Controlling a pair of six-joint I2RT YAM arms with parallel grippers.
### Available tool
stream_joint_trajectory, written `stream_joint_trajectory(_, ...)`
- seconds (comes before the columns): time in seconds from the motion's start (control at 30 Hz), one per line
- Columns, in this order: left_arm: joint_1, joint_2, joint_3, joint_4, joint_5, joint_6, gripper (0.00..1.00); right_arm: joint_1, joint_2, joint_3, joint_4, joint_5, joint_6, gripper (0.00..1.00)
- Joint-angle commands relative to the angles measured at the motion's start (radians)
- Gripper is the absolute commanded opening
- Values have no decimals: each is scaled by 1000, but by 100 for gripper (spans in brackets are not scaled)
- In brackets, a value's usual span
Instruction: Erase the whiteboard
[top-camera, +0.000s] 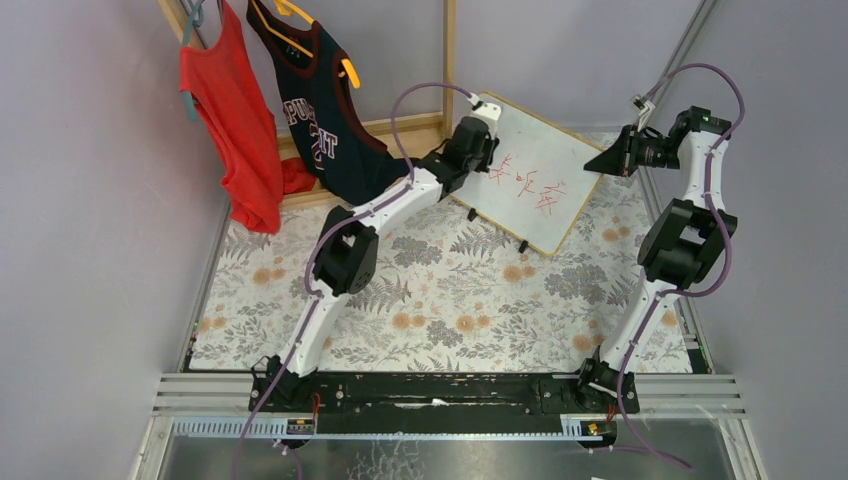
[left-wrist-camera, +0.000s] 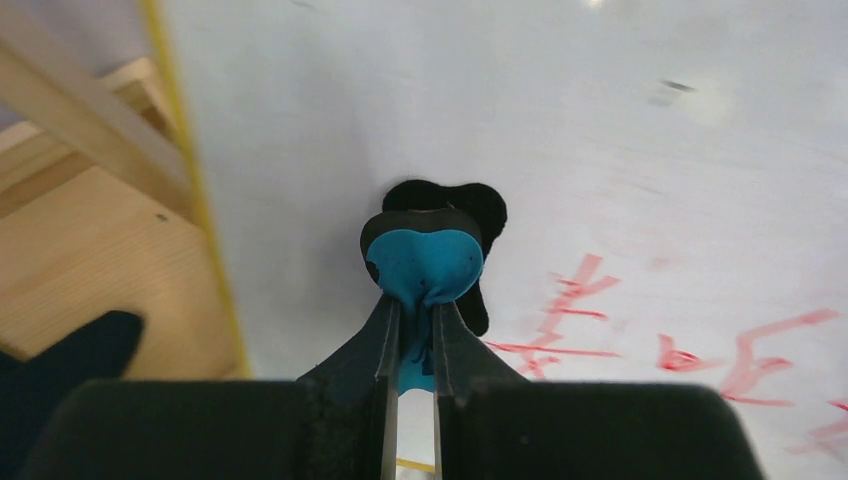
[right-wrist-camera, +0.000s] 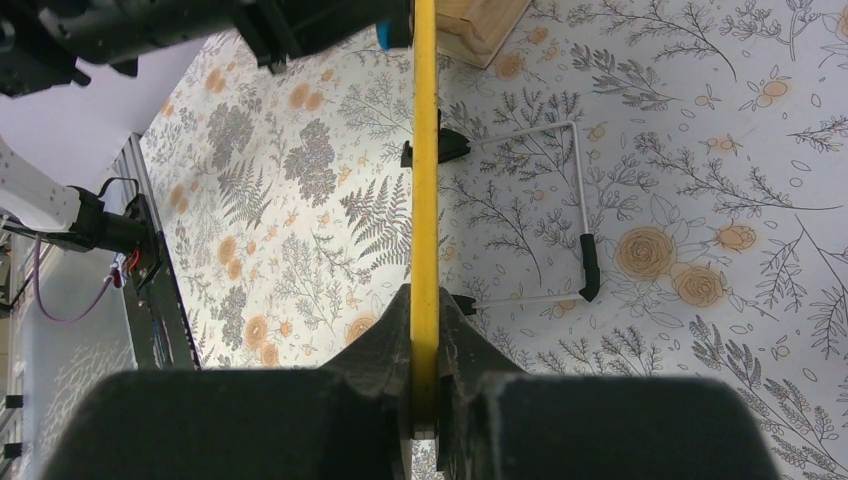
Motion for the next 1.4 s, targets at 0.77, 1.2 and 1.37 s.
stream_joint_trajectory(0.77,69,-75,-124,10,36,-41,0,45,0,1,-38,74,-85,0)
stream_joint_trajectory(1.2,3,-62,-140,24,56,-69,0,46,-2,1,-40,77,-84,0)
stream_joint_trajectory(1.37,-64,-53,-140,42,53,-89,0,46,-2,1,-40,77,-83,0)
